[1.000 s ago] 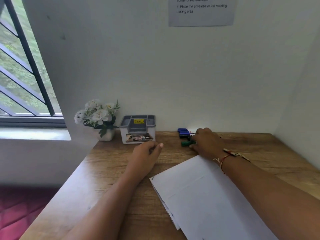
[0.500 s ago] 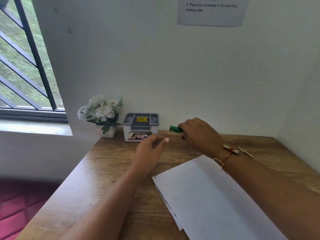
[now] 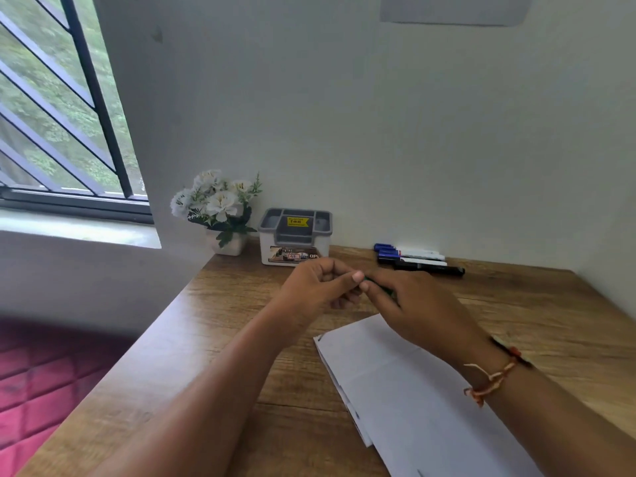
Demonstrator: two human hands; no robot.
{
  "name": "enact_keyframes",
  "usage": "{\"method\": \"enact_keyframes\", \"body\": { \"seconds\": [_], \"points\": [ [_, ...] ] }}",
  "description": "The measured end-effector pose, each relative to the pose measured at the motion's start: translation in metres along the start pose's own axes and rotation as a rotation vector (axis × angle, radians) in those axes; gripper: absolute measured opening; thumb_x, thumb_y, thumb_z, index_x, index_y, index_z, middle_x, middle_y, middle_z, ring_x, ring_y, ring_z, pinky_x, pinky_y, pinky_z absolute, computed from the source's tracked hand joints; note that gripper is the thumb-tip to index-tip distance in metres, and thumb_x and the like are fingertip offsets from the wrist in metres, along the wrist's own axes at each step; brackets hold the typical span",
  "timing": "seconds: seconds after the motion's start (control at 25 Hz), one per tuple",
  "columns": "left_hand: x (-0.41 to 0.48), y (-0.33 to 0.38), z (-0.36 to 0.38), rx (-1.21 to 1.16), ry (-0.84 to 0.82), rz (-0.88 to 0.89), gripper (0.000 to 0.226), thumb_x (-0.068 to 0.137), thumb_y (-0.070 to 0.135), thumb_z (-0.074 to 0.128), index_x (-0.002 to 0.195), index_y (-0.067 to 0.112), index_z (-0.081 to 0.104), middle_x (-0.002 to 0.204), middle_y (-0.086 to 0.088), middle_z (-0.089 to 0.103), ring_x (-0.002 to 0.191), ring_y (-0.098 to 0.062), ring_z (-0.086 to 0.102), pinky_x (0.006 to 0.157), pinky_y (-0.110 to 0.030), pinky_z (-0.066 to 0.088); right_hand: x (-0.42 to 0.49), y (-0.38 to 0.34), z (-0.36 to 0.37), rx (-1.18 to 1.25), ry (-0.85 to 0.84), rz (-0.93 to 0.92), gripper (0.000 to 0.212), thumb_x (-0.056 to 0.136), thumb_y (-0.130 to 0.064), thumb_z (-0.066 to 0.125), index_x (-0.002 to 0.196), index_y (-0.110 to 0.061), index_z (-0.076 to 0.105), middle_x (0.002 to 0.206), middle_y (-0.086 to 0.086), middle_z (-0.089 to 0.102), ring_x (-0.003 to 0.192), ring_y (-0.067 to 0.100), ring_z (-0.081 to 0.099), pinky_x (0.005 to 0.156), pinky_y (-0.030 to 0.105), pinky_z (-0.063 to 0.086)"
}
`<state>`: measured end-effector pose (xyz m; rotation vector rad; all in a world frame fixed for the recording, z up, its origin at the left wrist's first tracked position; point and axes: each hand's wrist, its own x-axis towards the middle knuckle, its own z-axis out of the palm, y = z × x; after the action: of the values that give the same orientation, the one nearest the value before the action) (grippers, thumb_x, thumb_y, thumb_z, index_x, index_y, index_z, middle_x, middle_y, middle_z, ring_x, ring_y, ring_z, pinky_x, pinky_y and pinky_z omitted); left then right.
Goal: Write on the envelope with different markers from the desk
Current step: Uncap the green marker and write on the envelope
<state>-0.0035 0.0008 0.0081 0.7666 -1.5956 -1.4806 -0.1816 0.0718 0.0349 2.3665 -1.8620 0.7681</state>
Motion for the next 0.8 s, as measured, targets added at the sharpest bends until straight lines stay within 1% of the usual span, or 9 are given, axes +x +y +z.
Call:
{"method": "enact_keyframes", "body": {
  "seconds": [0.16, 0.28, 0.36, 0.44, 0.56, 0.6, 0.68, 0.76, 0.8],
  "points": [
    [0.000, -0.002, -0.001, -0.023, -0.024, -0.049, 0.041, 0.083, 0.027, 0.072, 0.105, -0.007, 0.066, 0.085, -0.015, 0.073, 0.075, -0.016, 0.068, 0.072, -0.026, 0.058, -0.001, 0.004, 0.006, 0.094, -0.029, 0.042, 0.033, 0.102, -0.049, 0.044, 0.118, -0.037, 0.070, 0.088, -0.011, 0.075, 0.075, 0.006, 0.065, 0.067, 0.036, 0.056],
    [0.001, -0.001, 0.001, -0.031, -0.029, -0.052, 0.031, 0.086, 0.017, 0.071, 0.107, -0.005, 0.066, 0.084, -0.012, 0.073, 0.074, -0.014, 0.069, 0.073, -0.025, 0.059, -0.003, 0.007, 0.004, 0.159, -0.054, 0.043, 0.033, 0.101, -0.052, 0.047, 0.127, -0.045, 0.065, 0.094, -0.018, 0.075, 0.079, 0.001, 0.065, 0.068, 0.032, 0.056],
    [0.000, 0.002, 0.000, -0.024, -0.033, -0.061, 0.030, 0.089, 0.016, 0.069, 0.109, -0.006, 0.065, 0.084, -0.012, 0.073, 0.075, -0.015, 0.070, 0.074, -0.025, 0.060, -0.001, 0.008, 0.002, 0.137, -0.088, 0.048, 0.034, 0.102, -0.051, 0.045, 0.130, -0.046, 0.064, 0.084, -0.019, 0.070, 0.073, -0.001, 0.061, 0.061, 0.026, 0.048],
    [0.000, 0.005, -0.004, -0.036, -0.018, -0.076, 0.030, 0.090, 0.019, 0.068, 0.111, -0.003, 0.066, 0.090, -0.014, 0.075, 0.082, -0.019, 0.072, 0.077, -0.026, 0.061, -0.001, 0.006, 0.004, 0.138, -0.101, 0.066, 0.038, 0.105, -0.044, 0.042, 0.140, -0.043, 0.057, 0.076, -0.019, 0.062, 0.069, -0.001, 0.057, 0.057, 0.026, 0.041],
    [0.000, 0.007, -0.014, -0.113, 0.075, -0.117, 0.019, 0.098, 0.013, 0.060, 0.113, 0.002, 0.065, 0.107, -0.017, 0.074, 0.101, -0.027, 0.074, 0.084, -0.031, 0.060, -0.002, 0.010, 0.007, 0.337, -0.131, 0.199, 0.047, 0.105, -0.027, 0.042, 0.151, -0.034, 0.038, 0.091, -0.007, 0.069, 0.080, 0.011, 0.065, 0.069, 0.035, 0.052],
    [0.001, 0.007, -0.016, -0.155, 0.118, -0.137, 0.020, 0.101, 0.012, 0.056, 0.115, 0.001, 0.064, 0.109, -0.018, 0.073, 0.102, -0.027, 0.074, 0.083, -0.032, 0.061, -0.003, 0.011, 0.007, 0.392, -0.148, 0.233, 0.043, 0.105, -0.023, 0.043, 0.146, -0.033, 0.039, 0.097, -0.005, 0.070, 0.083, 0.010, 0.066, 0.069, 0.031, 0.050],
    [0.002, 0.006, -0.016, -0.245, 0.194, -0.177, 0.026, 0.104, 0.013, 0.048, 0.118, -0.004, 0.063, 0.103, -0.020, 0.068, 0.094, -0.028, 0.075, 0.076, -0.032, 0.061, -0.004, 0.011, 0.006, 0.535, -0.161, 0.266, 0.025, 0.105, -0.016, 0.047, 0.123, -0.032, 0.053, 0.098, -0.004, 0.073, 0.081, 0.007, 0.069, 0.067, 0.022, 0.048],
    [0.003, 0.007, -0.017, -0.290, 0.213, -0.216, 0.030, 0.104, 0.012, 0.043, 0.117, -0.005, 0.063, 0.095, -0.017, 0.062, 0.081, -0.025, 0.072, 0.068, -0.030, 0.060, -0.006, 0.007, 0.002, 0.783, -0.150, 0.372, 0.022, 0.105, -0.012, 0.050, 0.106, -0.026, 0.067, 0.098, -0.002, 0.078, 0.084, 0.009, 0.073, 0.068, 0.023, 0.055],
    [0.002, 0.008, -0.019, -0.260, 0.191, -0.238, 0.030, 0.102, 0.011, 0.041, 0.115, -0.004, 0.063, 0.091, -0.015, 0.060, 0.075, -0.022, 0.069, 0.064, -0.029, 0.059, -0.007, 0.005, 0.001, 0.969, -0.158, 0.462, 0.025, 0.105, -0.011, 0.050, 0.105, -0.022, 0.072, 0.102, 0.001, 0.080, 0.088, 0.012, 0.075, 0.071, 0.026, 0.059]
  ]
}}
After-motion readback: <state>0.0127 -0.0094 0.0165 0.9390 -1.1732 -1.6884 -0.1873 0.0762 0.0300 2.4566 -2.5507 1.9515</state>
